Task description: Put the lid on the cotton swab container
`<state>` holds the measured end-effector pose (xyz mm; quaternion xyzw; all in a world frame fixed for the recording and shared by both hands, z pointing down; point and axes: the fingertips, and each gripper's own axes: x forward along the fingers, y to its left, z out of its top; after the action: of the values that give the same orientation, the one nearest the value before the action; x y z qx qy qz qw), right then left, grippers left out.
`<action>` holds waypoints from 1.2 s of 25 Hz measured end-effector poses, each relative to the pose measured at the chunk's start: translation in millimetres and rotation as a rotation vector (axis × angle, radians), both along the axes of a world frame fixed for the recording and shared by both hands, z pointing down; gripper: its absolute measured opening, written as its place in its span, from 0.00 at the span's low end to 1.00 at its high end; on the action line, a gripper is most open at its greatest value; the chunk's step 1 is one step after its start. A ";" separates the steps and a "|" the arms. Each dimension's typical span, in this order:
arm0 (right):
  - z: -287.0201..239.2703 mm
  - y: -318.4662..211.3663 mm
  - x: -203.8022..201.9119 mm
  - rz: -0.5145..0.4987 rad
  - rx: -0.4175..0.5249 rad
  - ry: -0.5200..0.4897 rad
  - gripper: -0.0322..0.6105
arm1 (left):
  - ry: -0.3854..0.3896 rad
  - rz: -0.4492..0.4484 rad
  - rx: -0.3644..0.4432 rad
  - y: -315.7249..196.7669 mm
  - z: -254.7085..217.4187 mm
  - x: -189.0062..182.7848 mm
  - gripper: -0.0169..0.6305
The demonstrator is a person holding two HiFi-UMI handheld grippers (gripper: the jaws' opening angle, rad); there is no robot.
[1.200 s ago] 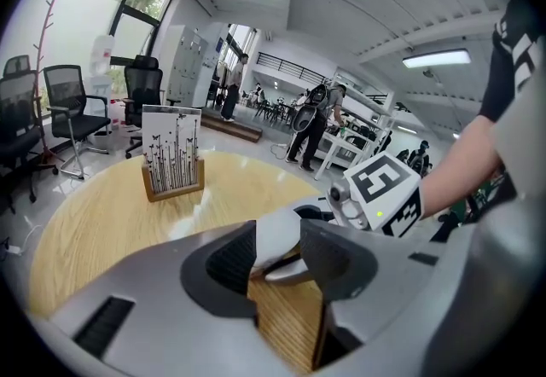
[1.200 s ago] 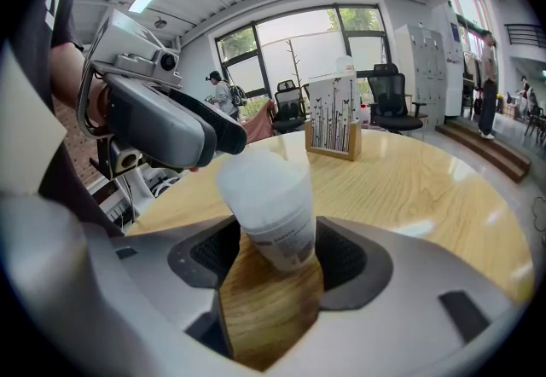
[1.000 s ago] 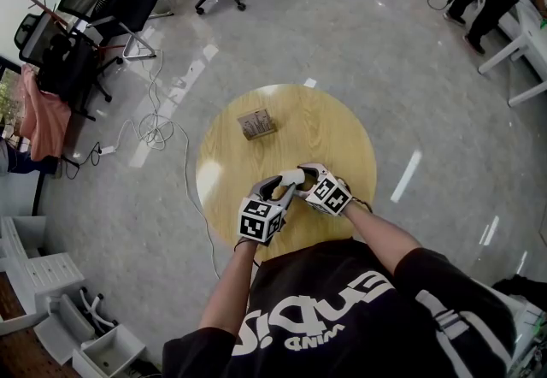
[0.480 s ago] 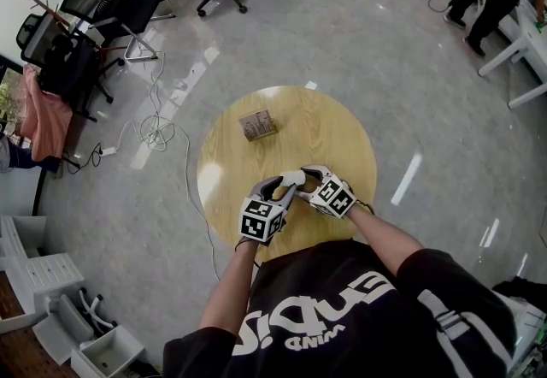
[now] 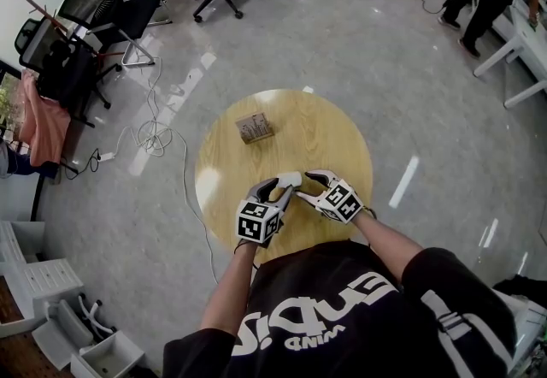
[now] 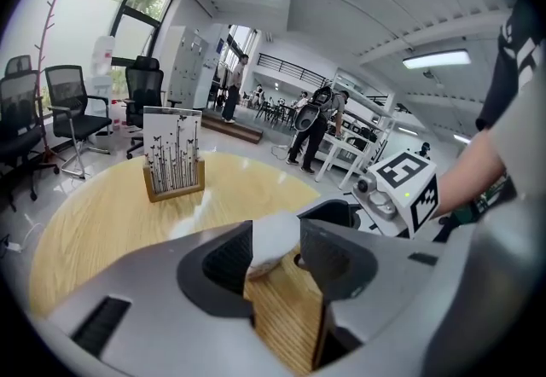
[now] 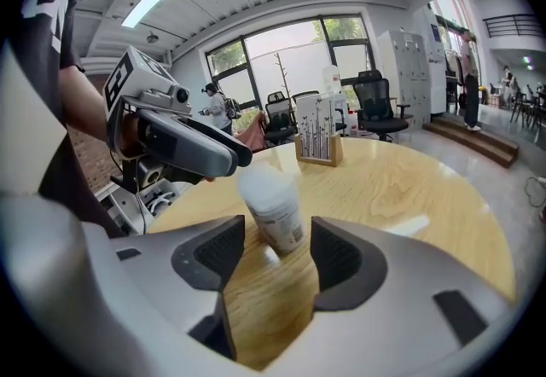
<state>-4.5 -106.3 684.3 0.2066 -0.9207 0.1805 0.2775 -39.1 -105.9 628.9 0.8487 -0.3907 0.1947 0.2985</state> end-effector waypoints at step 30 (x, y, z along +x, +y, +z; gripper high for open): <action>-188.1 30.3 68.1 0.242 0.146 -0.245 0.05 | 0.040 -0.304 0.296 83.7 -137.1 -99.1 0.05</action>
<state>63.7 -76.0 496.2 0.3118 -0.9268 0.1690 0.1237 -138.2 -22.2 491.8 0.8183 -0.5325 0.0709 0.2043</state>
